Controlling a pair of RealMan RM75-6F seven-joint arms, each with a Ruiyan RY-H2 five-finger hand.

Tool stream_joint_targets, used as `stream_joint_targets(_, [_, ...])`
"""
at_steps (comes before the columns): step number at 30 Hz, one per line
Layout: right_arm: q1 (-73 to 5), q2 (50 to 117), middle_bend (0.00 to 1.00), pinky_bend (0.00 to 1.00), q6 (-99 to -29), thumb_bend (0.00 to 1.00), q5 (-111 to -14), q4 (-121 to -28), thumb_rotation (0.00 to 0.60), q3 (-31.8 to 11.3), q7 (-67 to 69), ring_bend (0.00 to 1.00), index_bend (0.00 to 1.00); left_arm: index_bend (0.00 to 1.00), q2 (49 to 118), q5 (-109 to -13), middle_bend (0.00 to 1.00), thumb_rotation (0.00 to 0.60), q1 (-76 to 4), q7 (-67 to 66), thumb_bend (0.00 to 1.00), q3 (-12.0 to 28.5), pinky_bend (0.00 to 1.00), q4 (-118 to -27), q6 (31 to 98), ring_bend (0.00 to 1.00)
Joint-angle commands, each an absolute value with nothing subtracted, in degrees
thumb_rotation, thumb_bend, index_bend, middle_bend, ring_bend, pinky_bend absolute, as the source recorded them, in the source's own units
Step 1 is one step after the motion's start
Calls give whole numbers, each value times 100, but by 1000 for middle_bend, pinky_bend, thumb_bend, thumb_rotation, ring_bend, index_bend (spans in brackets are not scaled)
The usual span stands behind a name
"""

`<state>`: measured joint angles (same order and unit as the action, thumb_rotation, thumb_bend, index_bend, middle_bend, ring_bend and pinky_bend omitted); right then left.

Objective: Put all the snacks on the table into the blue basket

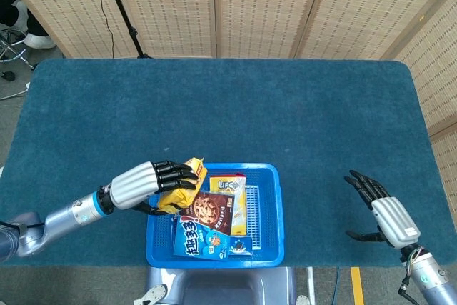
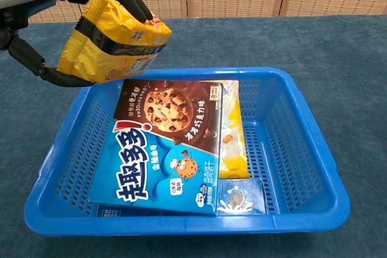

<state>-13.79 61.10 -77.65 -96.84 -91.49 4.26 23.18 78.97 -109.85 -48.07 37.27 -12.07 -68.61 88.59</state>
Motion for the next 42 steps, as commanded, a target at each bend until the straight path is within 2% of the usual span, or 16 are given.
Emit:
stream_joint_targets(1, [-1382,6114,0,87,-7745,0,-9677,-9163,600,428,2295,0,0,602,7895,-10892,540,600,-4763,4418,432,-1322,697,-6699,8649,574])
stream_joint_targets(6, [-1378,6118,0,88,-7730,0,-9646,-9179,600,420,2271,0,0,598,7880,-10841,534,600,-4735,4834,428,-1350,697,-6500,8514,572])
stream_joint_targets(8, [-1391,6128,0,88,-7695,0,-9636,-9170,600,418,2262,0,0,532,7831,-10900,481,600,-4766,4987,408,-1455,680,-6432,8345,518])
stream_joint_targets(9, [-1399,6132,0,88,-7674,0,-9633,-9167,600,420,2258,0,0,419,7791,-10959,370,600,-4804,5058,376,-1526,597,-6429,8248,409])
stream_joint_targets(10, [-1405,6135,0,88,-7657,0,-9630,-9166,600,421,2255,0,0,252,7722,-11021,215,600,-4867,5130,325,-1608,437,-6452,8100,244])
stream_joint_targets(11, [-1410,6135,0,87,-7643,0,-9631,-9167,600,424,2252,0,0,153,7660,-11055,122,600,-4925,5169,283,-1664,308,-6494,7966,145])
stream_joint_targets(12, [-1415,6133,0,87,-7633,0,-9633,-9171,600,426,2250,0,0,41,7621,-11059,23,600,-4961,5215,211,-1670,130,-6549,7910,34])
stream_joint_targets(13, [-1418,6130,0,87,-7627,0,-9638,-9174,600,429,2245,0,0,0,7597,-11041,0,600,-4971,5281,149,-1643,35,-6606,7921,0])
stream_joint_targets(14, [-1418,6129,0,87,-7626,0,-9640,-9175,600,431,2242,0,0,0,7591,-11039,0,600,-4970,5311,114,-1631,9,-6620,7937,0])
stream_joint_targets(16, [-1419,6127,0,87,-7625,0,-9639,-9174,600,429,2235,0,0,0,7587,-10997,0,600,-4921,5392,62,-1514,0,-6633,8148,0])
stream_joint_targets(24, [-1417,6105,0,88,-7613,0,-9631,-9173,600,435,2243,0,0,0,7405,-10933,0,600,-4750,5402,4,-1254,0,-6674,8671,0])
stream_joint_targets(31, [-1417,6077,0,88,-7625,0,-9671,-9202,600,451,2247,0,0,0,6985,-10651,0,600,-4495,5185,0,-1079,0,-6988,8861,0])
stream_joint_targets(38, [-1359,6074,0,83,-7822,0,-9711,-9197,600,391,2034,0,0,0,6418,-9789,0,600,-3806,3439,0,-1028,0,-7897,8481,0])
stream_joint_targets(42, [-1256,6162,0,33,-8034,0,-9599,-9158,600,262,1601,0,0,0,6285,-9171,0,600,-3239,2302,0,-996,0,-8448,8518,0])
